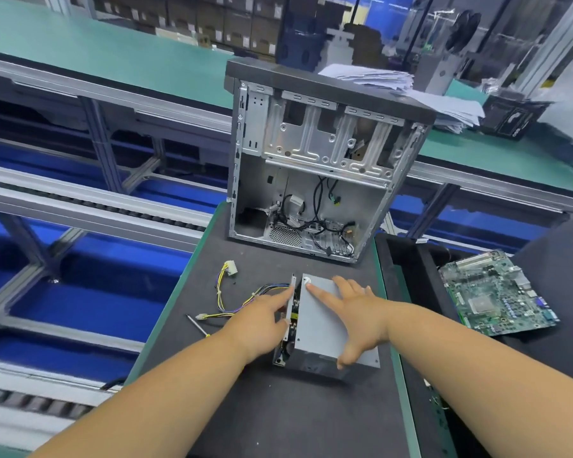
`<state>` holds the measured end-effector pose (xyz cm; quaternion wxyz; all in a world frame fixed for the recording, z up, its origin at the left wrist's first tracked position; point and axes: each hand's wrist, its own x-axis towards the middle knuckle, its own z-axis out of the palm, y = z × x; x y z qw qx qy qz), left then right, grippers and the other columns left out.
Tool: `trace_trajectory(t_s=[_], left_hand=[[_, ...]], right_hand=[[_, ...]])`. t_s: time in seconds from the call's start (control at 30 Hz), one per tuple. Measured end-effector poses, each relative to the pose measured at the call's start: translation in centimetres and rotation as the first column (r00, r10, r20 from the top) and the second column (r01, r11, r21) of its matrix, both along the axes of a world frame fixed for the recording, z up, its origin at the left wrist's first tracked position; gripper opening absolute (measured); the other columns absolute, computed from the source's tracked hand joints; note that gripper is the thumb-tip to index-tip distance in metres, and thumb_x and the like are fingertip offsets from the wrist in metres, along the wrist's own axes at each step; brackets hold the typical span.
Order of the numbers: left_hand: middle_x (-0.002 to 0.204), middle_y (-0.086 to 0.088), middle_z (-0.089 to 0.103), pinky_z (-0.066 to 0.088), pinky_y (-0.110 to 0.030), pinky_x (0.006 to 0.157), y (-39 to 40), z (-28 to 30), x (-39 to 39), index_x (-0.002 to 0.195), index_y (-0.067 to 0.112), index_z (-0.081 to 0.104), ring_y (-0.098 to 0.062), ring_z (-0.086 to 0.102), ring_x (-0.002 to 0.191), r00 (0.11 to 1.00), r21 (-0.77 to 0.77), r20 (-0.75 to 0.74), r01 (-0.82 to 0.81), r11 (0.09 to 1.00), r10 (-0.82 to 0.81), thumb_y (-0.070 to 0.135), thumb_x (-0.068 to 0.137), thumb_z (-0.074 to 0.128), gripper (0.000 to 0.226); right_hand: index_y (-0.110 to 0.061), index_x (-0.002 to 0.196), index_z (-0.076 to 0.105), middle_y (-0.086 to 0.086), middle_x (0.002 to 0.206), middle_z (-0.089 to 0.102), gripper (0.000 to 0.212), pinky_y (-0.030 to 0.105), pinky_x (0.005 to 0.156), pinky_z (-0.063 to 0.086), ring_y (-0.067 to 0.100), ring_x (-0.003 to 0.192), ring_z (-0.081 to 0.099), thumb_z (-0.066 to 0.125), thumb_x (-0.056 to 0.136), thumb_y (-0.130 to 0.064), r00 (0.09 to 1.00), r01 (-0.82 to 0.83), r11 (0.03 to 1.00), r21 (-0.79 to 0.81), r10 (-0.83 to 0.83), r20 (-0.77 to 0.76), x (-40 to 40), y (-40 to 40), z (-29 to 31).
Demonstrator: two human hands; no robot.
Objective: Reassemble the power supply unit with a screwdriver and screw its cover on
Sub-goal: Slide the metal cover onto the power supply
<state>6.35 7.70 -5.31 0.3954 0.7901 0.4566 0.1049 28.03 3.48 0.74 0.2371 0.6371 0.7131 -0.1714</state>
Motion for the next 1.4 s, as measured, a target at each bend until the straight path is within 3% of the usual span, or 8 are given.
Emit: trace_trajectory(t_s=[0.13,0.23,0.43,0.57,0.73,1.0,1.23,1.4], left_hand=[[0.140,0.002,0.048,0.041,-0.029,0.103,0.0,-0.2,0.2,0.153,0.041,0.021,-0.017,0.050,0.124,1.000,0.026,-0.018,0.018,0.999,-0.018,0.029,0.096,0.052,0.066],[0.135,0.004,0.053,0.040,-0.022,0.095,0.0,-0.1,0.3,0.152,0.039,0.024,-0.015,0.057,0.112,1.000,0.020,-0.006,0.019,1.000,-0.019,0.026,0.095,0.054,0.066],[0.123,0.007,0.064,0.049,-0.028,0.097,0.7,-0.1,0.4,0.146,0.038,0.040,-0.011,0.064,0.093,0.984,-0.174,0.170,-0.019,0.985,0.049,0.014,0.093,0.057,0.061],[0.125,0.002,0.063,0.043,-0.039,0.107,0.8,0.0,0.2,0.141,0.028,0.051,-0.018,0.061,0.113,0.958,-0.243,0.262,-0.049,0.969,0.114,0.008,0.094,0.054,0.051],[0.124,0.007,0.057,0.039,-0.021,0.102,0.3,0.5,-0.1,0.130,0.027,0.060,-0.008,0.058,0.111,0.970,-0.050,0.228,-0.071,0.996,0.081,0.009,0.093,0.056,0.042],[0.122,0.007,0.056,0.035,-0.028,0.106,-2.3,1.9,2.0,0.120,0.027,0.064,-0.016,0.045,0.121,0.976,0.438,0.035,0.178,0.881,-0.214,0.030,0.090,0.062,0.031],[0.129,-0.002,0.055,0.047,-0.038,0.095,-6.8,0.2,8.9,0.143,0.032,0.023,-0.024,0.053,0.119,0.958,0.266,-0.190,0.260,0.928,-0.214,0.053,0.070,0.077,0.093],[0.119,-0.002,0.061,0.051,-0.037,0.084,-7.3,-0.1,11.0,0.135,0.023,0.037,-0.025,0.059,0.110,0.951,0.418,-0.308,0.135,0.899,0.000,0.069,0.072,0.065,0.083]], right_hand=[[-0.061,0.133,-0.035,0.012,0.161,-0.019,0.143,0.056,0.120,0.005,0.031,0.149,-0.015,0.084,0.053,-0.058,0.996,0.020,0.999,0.037,-0.017,-0.089,1.4,-0.4,2.8],[-0.062,0.136,-0.030,0.006,0.162,-0.010,0.141,0.048,0.120,0.014,0.025,0.150,-0.008,0.085,0.054,-0.059,0.978,0.052,0.997,0.059,-0.039,-0.206,3.0,-0.5,6.7],[-0.063,0.140,-0.022,-0.022,0.150,0.012,0.136,0.030,0.102,0.029,0.006,0.132,0.022,0.087,0.058,-0.058,0.920,0.147,0.979,0.141,-0.083,-0.382,4.8,0.1,12.7],[-0.056,0.144,-0.022,-0.016,0.144,0.019,0.138,0.032,0.105,0.030,0.009,0.130,0.025,0.084,0.054,-0.063,0.941,0.100,0.987,0.125,-0.053,-0.334,3.9,0.3,11.9],[-0.058,0.143,-0.021,-0.014,0.154,0.014,0.136,0.034,0.110,0.026,0.012,0.140,0.020,0.084,0.058,-0.061,0.926,0.120,0.985,0.124,-0.066,-0.371,4.0,0.4,10.9],[-0.063,0.142,-0.016,-0.012,0.162,0.005,0.136,0.033,0.109,0.026,0.014,0.146,0.017,0.083,0.048,-0.067,0.868,0.313,0.933,0.176,-0.205,-0.453,7.6,-1.2,12.2],[-0.065,0.141,-0.012,-0.015,0.160,0.010,0.136,0.035,0.110,0.026,0.010,0.143,0.019,0.083,0.044,-0.068,0.769,0.452,0.864,0.220,-0.252,-0.588,11.6,-4.5,10.1],[-0.066,0.141,-0.013,-0.015,0.162,0.004,0.136,0.029,0.108,0.023,0.003,0.138,0.019,0.085,0.046,-0.063,0.731,0.450,0.873,0.189,-0.239,-0.639,13.4,-5.8,8.7]])
